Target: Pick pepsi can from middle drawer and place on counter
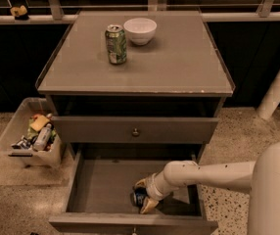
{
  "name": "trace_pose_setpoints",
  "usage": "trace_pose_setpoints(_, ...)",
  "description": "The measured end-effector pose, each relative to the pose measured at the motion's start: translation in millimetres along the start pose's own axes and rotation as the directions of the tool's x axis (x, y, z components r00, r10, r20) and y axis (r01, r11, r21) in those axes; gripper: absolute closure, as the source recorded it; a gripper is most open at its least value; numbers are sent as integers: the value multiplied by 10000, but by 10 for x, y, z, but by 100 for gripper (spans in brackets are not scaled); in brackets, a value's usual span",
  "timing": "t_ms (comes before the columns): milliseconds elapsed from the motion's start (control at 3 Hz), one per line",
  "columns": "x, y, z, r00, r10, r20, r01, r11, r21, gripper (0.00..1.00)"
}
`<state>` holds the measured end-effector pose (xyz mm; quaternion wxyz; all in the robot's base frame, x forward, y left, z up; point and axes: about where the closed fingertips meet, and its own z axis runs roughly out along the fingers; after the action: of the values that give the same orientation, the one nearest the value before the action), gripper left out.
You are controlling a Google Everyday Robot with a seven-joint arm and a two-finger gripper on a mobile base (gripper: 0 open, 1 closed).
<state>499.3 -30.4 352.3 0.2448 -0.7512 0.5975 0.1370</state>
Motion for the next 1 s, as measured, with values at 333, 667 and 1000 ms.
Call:
trace_pose_setpoints(333, 0, 0, 0, 10000, 0, 0, 0, 10000, 0, 88)
trace_pose_setpoints(667, 0, 0, 0, 10000, 0, 0, 0, 10000, -1, 100)
trace_pose_setpoints(1000, -22, -8, -36, 10000, 0, 1, 0, 10000, -1, 100)
